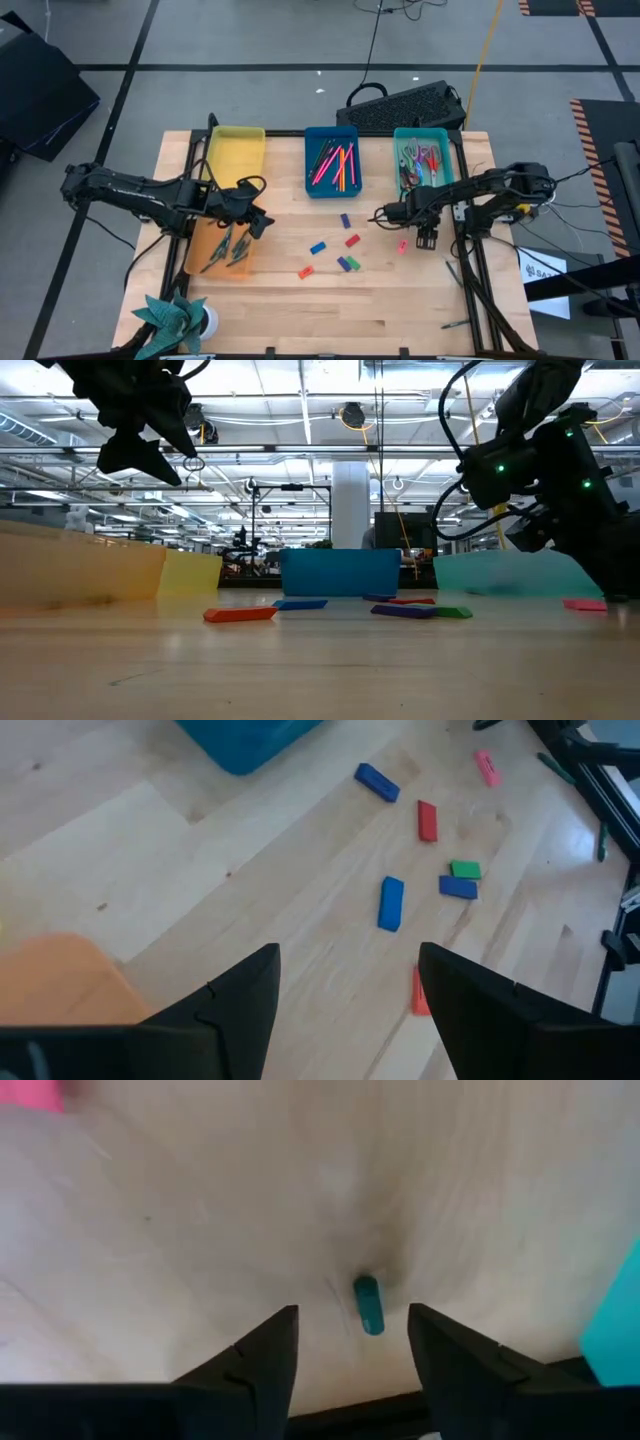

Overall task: Sort crayons/erasers/pens/pencils in bins
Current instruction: Put the top green crayon into the orange bin

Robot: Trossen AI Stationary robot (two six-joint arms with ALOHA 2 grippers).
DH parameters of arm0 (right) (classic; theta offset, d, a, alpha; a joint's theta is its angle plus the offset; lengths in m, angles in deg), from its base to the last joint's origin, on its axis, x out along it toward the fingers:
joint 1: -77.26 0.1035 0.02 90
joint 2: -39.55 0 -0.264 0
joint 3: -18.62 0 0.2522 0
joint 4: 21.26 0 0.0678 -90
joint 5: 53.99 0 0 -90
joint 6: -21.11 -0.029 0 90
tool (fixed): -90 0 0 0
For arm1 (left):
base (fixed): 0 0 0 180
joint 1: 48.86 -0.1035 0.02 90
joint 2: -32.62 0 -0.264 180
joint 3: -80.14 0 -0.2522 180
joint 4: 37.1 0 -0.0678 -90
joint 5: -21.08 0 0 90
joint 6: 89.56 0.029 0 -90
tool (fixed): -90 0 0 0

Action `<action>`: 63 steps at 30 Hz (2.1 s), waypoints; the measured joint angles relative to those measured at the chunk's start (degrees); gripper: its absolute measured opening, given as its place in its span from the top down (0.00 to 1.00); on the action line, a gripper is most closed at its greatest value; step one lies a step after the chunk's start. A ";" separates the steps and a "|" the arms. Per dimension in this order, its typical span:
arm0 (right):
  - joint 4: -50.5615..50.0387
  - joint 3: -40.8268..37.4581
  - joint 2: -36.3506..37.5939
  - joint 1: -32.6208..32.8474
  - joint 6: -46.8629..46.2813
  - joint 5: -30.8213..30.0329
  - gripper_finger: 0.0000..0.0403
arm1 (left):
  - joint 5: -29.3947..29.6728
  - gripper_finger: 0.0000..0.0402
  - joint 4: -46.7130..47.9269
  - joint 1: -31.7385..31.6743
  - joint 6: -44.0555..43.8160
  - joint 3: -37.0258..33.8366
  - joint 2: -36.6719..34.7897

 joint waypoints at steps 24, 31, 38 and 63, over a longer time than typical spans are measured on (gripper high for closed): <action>1.26 7.01 -11.77 1.82 1.29 1.12 0.90 | -1.10 0.40 -1.03 -2.21 2.62 0.00 -0.11; 2.71 9.17 -9.87 3.15 -3.49 0.01 0.94 | -3.69 0.40 -1.01 -2.21 1.71 0.00 -0.11; -1.61 9.01 -7.23 3.30 -3.75 0.28 0.82 | -5.86 0.40 -1.05 -2.62 4.85 0.00 -0.11; 2.19 2.31 -8.12 -2.79 1.71 0.62 0.73 | -6.67 0.40 -1.01 -4.35 8.22 0.00 -0.15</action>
